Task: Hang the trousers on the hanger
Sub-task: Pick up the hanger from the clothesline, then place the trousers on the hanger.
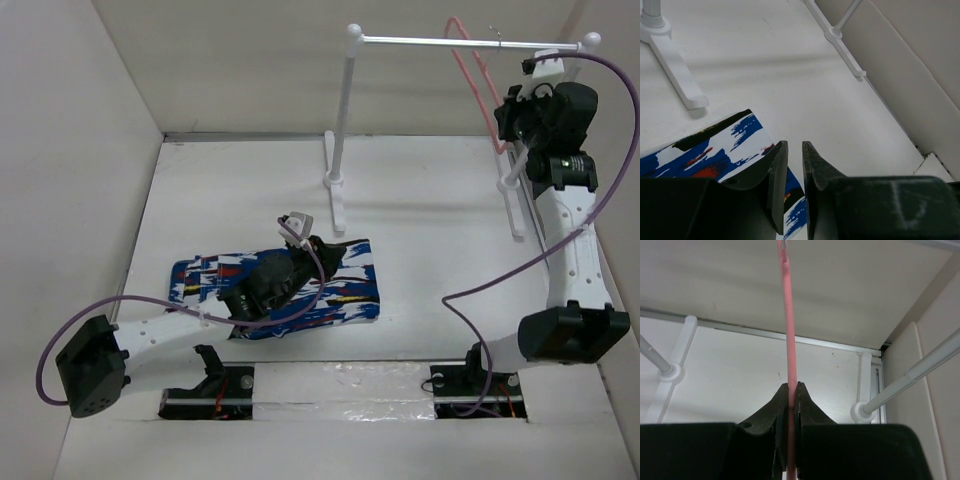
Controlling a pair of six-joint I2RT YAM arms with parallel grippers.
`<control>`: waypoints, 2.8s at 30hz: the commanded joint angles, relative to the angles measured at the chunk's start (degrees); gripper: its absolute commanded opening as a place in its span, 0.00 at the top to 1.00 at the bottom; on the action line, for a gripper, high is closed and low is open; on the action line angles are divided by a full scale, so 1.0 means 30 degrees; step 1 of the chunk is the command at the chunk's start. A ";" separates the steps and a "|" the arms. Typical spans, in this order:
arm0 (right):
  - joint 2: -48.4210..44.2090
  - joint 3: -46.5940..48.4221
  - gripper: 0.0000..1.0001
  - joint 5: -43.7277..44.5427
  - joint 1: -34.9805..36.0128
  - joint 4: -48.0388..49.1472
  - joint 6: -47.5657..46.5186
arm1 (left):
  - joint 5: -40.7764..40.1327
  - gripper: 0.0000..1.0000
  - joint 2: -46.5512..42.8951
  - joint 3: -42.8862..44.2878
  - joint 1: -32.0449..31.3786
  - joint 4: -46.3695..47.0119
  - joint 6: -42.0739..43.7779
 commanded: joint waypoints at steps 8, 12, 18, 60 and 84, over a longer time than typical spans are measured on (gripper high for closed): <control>-0.3254 -0.2870 1.00 0.2852 0.0988 0.2513 0.0029 | 0.0824 0.71 0.0711 0.0395 -0.0150 0.1138 0.0272; -0.4775 -0.6061 1.00 0.2822 0.0988 0.3360 0.0526 | 0.1204 0.67 0.0856 0.0279 -0.0150 0.1576 0.0302; -0.7414 -1.1366 1.00 0.3143 0.2040 0.4652 0.1260 | 0.3020 0.83 0.2317 0.1447 -0.0587 0.2573 -0.0197; -1.2515 -2.1712 1.00 1.0848 1.3994 0.5383 0.3311 | 0.2494 0.66 1.7731 1.7681 0.1022 -0.5455 -0.2365; -0.9090 -2.1450 1.00 1.6239 1.8271 0.5648 0.5479 | 0.4809 0.72 1.9549 1.7420 0.1197 -0.5338 -0.3594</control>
